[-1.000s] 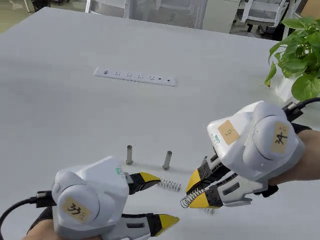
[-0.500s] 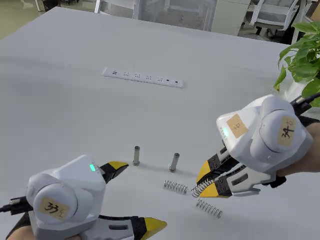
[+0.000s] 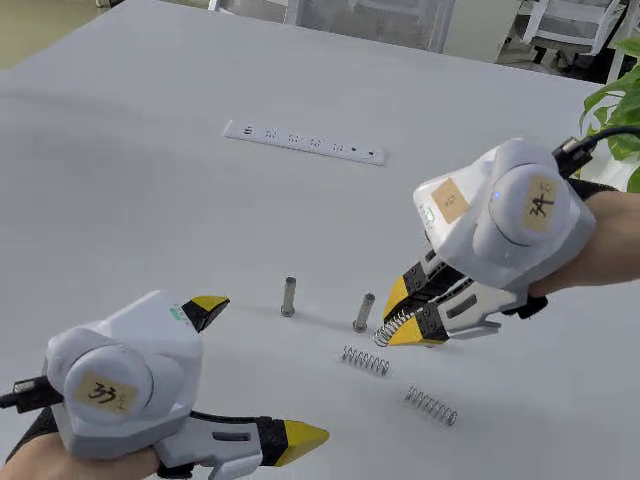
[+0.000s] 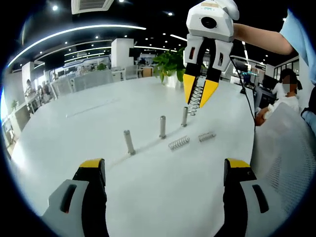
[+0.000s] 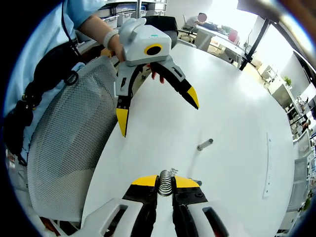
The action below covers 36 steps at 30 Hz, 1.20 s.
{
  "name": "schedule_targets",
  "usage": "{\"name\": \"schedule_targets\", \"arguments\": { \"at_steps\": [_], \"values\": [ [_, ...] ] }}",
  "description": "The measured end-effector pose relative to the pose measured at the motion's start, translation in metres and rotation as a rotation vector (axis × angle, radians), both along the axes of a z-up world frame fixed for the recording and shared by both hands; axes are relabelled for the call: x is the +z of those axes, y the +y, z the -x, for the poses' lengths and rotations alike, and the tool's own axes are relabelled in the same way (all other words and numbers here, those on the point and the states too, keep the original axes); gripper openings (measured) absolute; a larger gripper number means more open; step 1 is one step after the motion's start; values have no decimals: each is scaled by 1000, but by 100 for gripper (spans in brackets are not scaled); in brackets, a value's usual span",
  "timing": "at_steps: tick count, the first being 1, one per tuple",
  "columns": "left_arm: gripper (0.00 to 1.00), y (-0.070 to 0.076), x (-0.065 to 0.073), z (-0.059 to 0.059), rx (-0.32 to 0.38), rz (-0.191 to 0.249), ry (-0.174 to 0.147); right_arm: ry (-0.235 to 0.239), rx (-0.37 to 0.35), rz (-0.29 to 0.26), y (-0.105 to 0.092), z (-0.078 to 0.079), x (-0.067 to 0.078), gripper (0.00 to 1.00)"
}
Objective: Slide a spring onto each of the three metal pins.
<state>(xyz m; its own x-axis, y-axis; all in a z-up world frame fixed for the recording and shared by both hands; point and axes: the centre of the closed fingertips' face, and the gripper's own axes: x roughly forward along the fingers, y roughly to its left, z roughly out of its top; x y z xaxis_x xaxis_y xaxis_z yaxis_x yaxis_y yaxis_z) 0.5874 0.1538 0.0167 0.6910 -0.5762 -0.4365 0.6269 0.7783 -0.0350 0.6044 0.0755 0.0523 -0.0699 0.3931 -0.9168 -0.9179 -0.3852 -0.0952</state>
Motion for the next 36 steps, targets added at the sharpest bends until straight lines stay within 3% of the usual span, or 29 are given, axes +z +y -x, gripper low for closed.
{"name": "schedule_targets", "arguments": {
  "at_steps": [4,7,12,18,21,36],
  "values": [
    [99,9,-4,1,37,-21,7,-8,26,18,10,-9,-3,7],
    [99,11,-8,4,54,-13,23,-15,41,28,19,-17,-4,7],
    [99,10,-12,6,59,-15,28,-25,70,51,31,-26,-5,7],
    [99,7,-19,10,51,-23,49,-74,128,111,44,-40,-7,7],
    [99,7,-21,10,55,-29,49,-74,137,120,54,-49,-7,7],
    [99,3,-25,11,75,-19,62,-88,191,164,85,-67,-13,7]
  ]
}}
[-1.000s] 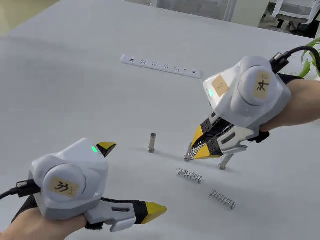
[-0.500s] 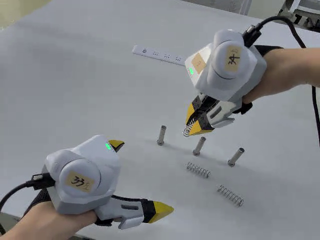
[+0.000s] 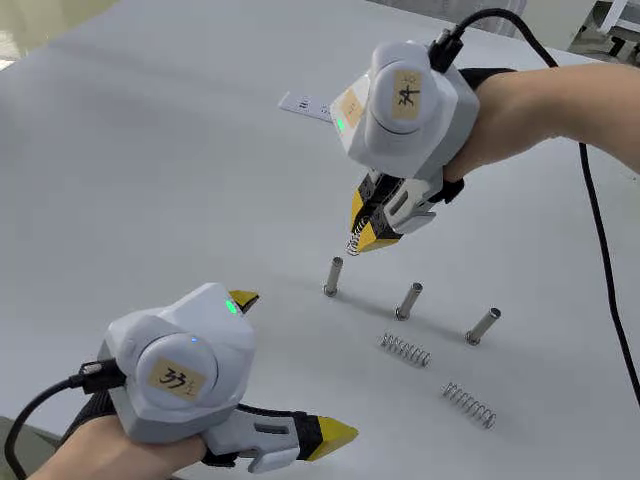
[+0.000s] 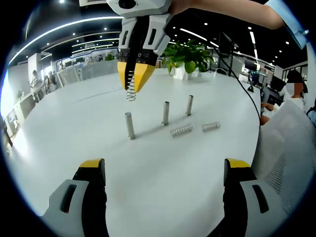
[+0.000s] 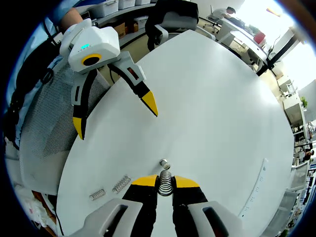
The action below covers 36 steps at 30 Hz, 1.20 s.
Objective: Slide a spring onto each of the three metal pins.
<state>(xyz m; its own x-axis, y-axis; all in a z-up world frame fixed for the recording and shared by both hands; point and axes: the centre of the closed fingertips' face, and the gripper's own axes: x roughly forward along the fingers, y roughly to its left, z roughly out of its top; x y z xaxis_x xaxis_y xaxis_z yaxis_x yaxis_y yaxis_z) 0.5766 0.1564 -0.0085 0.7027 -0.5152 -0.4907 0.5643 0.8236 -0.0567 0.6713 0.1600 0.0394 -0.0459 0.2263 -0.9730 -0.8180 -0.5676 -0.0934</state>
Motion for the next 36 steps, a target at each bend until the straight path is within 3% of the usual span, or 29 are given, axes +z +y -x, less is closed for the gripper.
{"name": "schedule_targets", "arguments": {
  "at_steps": [5,11,21,36],
  "values": [
    [99,2,0,-2,-4,-13,-3,-2,5,25,6,-5,-4,7],
    [99,4,2,-4,6,-8,-7,4,20,46,7,6,-9,7],
    [99,10,-1,-1,23,-11,1,5,28,73,7,2,-21,7],
    [97,11,-4,2,22,-9,15,8,25,74,6,2,-26,7]
  ]
}}
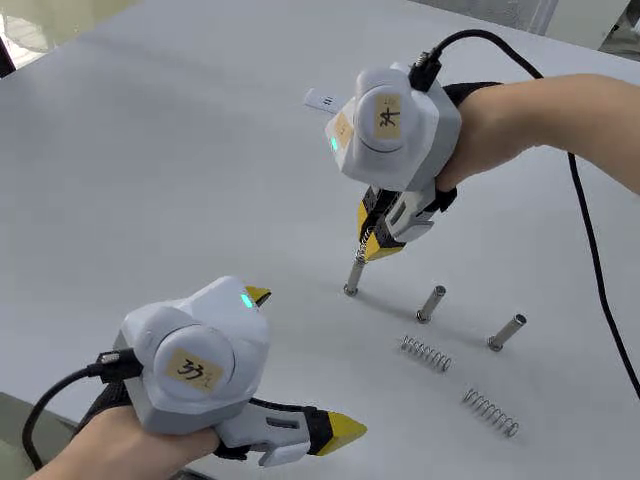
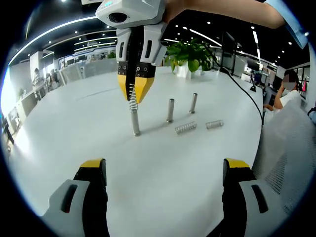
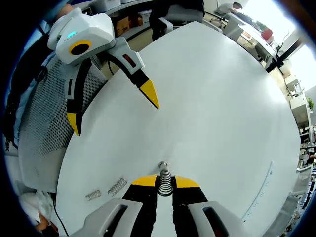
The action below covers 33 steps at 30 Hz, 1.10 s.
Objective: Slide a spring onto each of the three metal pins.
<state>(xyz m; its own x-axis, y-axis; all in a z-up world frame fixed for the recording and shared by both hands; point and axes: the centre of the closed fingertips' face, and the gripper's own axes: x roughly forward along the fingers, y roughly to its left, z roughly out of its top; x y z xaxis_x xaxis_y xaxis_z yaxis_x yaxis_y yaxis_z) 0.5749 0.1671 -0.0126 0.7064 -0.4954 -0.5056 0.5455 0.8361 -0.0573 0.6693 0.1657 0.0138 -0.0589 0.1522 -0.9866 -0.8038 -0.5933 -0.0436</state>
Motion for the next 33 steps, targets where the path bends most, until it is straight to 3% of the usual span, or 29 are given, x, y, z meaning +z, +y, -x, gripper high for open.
{"name": "schedule_targets", "arguments": {
  "at_steps": [33],
  "values": [
    [96,3,-1,3,9,11,12,6,3,7,6,-1,-2,7]
  ]
}}
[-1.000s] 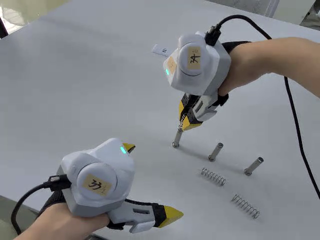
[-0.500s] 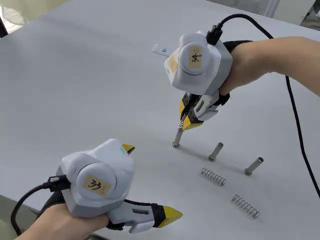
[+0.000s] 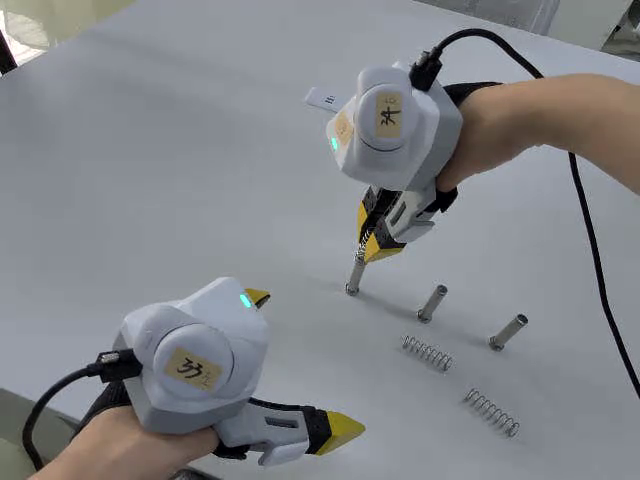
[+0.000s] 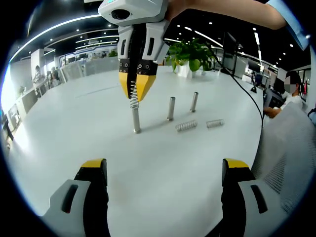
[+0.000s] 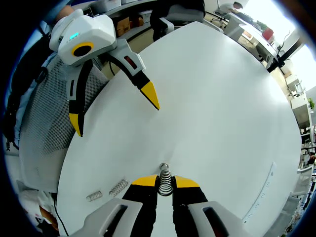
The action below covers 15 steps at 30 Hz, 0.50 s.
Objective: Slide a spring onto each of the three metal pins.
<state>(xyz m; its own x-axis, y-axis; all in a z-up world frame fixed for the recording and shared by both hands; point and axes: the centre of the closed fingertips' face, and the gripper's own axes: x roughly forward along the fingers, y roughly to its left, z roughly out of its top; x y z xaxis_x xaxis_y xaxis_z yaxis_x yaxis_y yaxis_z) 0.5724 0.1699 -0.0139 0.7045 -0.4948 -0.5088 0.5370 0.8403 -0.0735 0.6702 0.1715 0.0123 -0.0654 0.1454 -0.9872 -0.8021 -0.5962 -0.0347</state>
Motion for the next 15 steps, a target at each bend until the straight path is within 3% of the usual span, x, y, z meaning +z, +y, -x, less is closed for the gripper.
{"name": "schedule_targets", "arguments": {
  "at_steps": [15],
  "values": [
    [95,-1,-1,0,-1,5,3,-1,-8,8,-6,1,0,7]
  ]
}}
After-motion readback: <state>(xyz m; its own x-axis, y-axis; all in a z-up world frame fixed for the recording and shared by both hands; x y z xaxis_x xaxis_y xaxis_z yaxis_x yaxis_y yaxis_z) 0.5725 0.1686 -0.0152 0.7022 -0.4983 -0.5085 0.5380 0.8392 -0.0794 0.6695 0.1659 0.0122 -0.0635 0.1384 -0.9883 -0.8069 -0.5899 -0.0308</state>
